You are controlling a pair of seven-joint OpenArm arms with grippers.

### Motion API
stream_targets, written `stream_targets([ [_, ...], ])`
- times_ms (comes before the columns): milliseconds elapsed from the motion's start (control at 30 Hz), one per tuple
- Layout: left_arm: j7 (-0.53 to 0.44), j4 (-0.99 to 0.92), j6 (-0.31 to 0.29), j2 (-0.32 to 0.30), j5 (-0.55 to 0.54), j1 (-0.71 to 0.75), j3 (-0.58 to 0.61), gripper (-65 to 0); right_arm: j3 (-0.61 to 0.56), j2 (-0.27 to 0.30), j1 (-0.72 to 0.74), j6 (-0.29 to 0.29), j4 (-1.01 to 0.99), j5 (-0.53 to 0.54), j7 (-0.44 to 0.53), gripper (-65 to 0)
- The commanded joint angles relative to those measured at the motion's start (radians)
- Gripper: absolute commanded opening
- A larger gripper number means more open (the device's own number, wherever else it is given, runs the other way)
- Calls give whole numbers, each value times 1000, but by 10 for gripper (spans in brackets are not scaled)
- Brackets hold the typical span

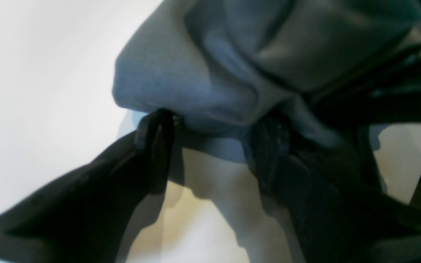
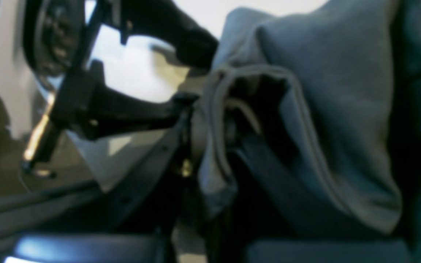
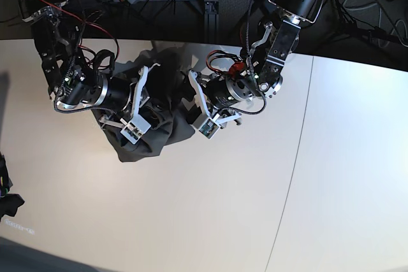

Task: Fold the T-shirt properly
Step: 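Grasp the folded bundle with both grippers and fold it over again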

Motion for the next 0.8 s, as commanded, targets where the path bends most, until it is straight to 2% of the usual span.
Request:
stream_targets([
  [0, 121, -23, 9, -2, 43, 16, 5, -271, -3, 11, 14, 72, 18, 16, 13, -598],
  [67, 121, -23, 9, -2, 43, 2, 5, -271, -15, 11, 15, 72, 18, 16, 11, -445],
  [133, 122, -23, 10, -2, 43, -16, 5, -271, -17, 7, 15, 72, 18, 16, 15, -375],
  [300, 171, 2, 10, -2, 39, -44, -28, -271, -17, 5, 15, 72, 19, 16, 16, -372],
  [433, 191, 36, 10, -2, 24, -44, -127, -271, -17, 5, 15, 72, 32, -4, 27, -372],
  [600, 235, 72, 8, -2, -64, -44, -261, -272, -17, 3, 16, 71, 87, -13, 31, -372],
  [767, 246, 82, 8, -11, -87, -44, -360, -272, -29, -60, 18, 72, 96, 36, 29, -372],
])
